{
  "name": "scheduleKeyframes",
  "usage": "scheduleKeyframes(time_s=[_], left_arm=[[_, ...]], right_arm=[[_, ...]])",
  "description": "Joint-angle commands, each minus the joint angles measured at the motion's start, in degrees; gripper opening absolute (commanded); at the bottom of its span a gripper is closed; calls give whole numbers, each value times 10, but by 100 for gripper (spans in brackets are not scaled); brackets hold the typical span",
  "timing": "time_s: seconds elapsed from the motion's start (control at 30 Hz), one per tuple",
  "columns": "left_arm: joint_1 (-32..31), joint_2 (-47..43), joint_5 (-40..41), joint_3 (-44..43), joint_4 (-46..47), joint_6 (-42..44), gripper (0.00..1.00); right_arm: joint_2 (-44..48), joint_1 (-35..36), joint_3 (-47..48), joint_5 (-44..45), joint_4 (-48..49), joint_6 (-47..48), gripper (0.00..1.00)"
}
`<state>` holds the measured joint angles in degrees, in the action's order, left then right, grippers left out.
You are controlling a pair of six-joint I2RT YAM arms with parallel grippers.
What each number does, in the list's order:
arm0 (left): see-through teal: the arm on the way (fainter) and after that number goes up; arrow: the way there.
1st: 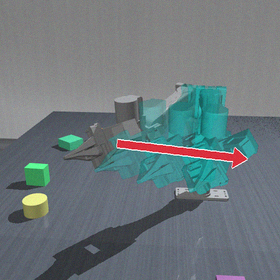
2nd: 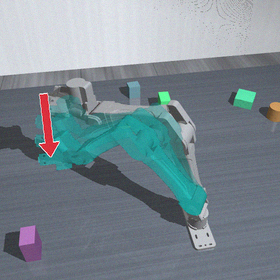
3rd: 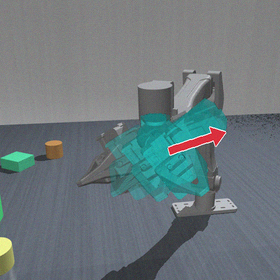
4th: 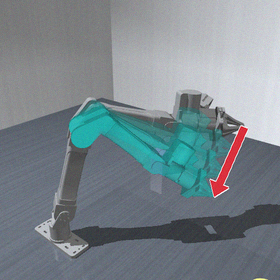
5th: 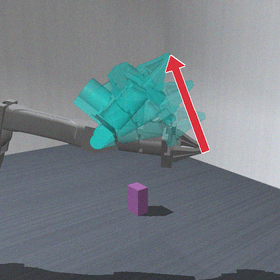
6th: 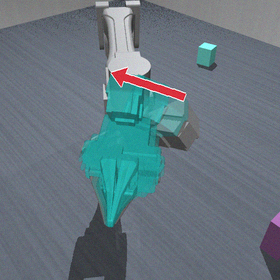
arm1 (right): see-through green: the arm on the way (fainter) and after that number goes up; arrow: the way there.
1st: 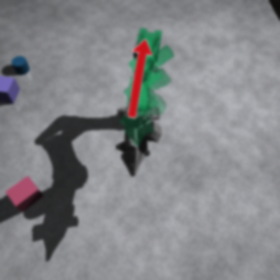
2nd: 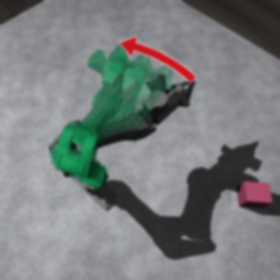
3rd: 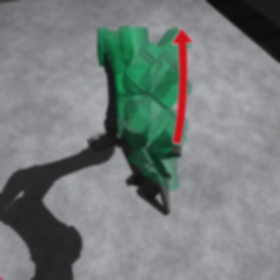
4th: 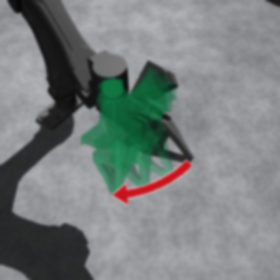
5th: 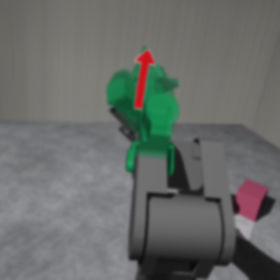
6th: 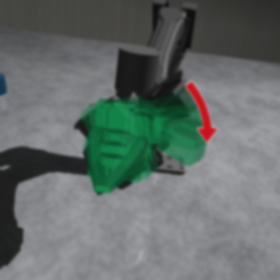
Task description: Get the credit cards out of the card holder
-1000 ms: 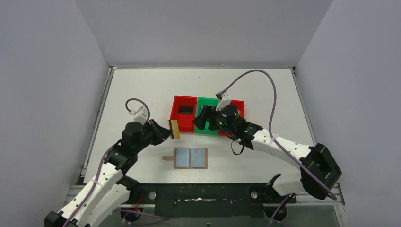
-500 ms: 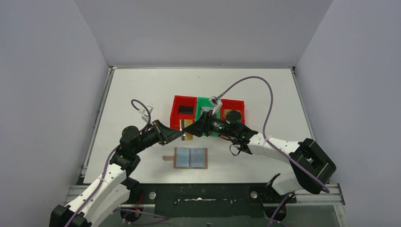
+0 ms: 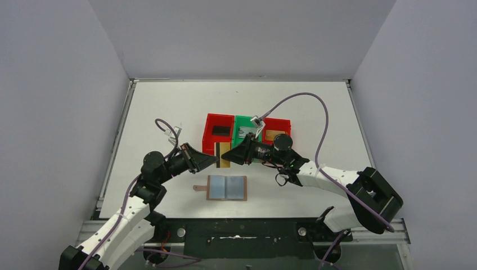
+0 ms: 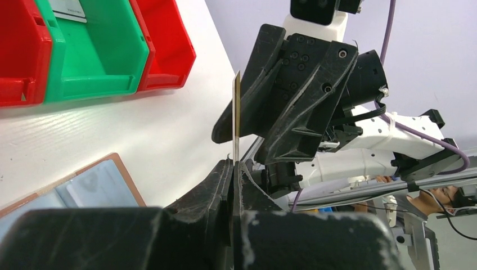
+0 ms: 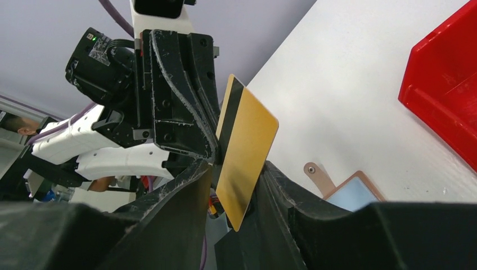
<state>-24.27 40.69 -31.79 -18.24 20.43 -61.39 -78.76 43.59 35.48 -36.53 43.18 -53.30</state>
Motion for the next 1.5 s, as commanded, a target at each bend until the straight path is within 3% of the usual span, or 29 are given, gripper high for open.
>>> scheduleKeyframes(time_s=[0.0,0.33,0.47,0.6,0.73,0.9,1.03,1.3,1.47], left_arm=[[3,-7,-10,3,42,-3,0],[4,-8,-12,12,49,-9,0],[4,-12,17,-6,-18,15,43],[4,-27,60,-36,-109,56,65],[5,-35,116,-100,-246,141,69],[5,-39,227,-197,-412,251,74],[5,-47,298,-250,-469,314,88],[5,-82,370,-241,-480,377,90],[5,-104,380,-198,-454,380,90]], right_arm=[[42,1,-11,-8,50,1,35],[53,0,-11,-17,49,4,6],[70,-1,-3,-13,11,27,0],[105,-4,18,39,-115,95,0],[139,-5,67,161,-316,200,0],[161,-6,135,401,-530,323,0],[162,-7,145,507,-559,454,0],[97,-6,178,590,-584,664,0],[38,-11,206,574,-615,770,0]])
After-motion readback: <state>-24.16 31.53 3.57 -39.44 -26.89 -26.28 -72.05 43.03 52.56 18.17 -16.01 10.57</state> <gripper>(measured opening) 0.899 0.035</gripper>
